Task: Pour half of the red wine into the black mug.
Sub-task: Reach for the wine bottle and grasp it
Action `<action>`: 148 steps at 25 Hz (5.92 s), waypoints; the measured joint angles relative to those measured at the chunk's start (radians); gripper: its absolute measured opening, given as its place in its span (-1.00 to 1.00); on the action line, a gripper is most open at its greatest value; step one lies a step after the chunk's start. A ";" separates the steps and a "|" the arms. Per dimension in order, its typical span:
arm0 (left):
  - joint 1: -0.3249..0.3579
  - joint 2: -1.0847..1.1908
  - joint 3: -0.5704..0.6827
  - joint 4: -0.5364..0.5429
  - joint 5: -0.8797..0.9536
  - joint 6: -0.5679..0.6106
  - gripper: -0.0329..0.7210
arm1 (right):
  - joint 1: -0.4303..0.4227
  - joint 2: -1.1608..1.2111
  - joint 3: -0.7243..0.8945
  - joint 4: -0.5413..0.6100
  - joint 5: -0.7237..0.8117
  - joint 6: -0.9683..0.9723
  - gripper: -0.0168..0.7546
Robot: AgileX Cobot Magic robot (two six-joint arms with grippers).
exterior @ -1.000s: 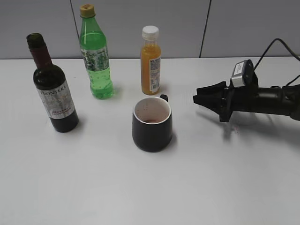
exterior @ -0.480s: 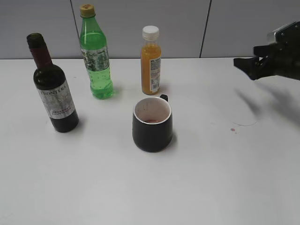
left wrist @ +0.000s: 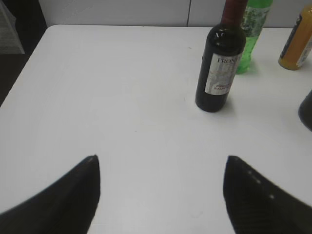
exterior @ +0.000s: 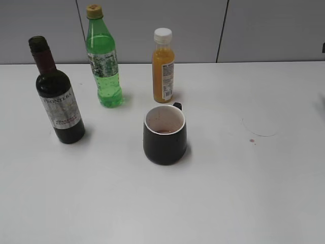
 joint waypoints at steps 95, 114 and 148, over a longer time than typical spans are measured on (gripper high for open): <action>0.000 0.000 0.001 0.000 -0.001 0.000 0.65 | 0.339 -1.951 0.865 0.501 0.846 -0.486 0.47; 0.000 0.000 0.001 0.000 -0.001 0.000 0.65 | 0.342 -1.951 0.865 0.484 0.845 -0.486 0.47; 0.000 0.425 -0.019 -0.037 -0.707 0.076 0.83 | 0.342 -1.951 0.865 0.489 0.845 -0.486 0.47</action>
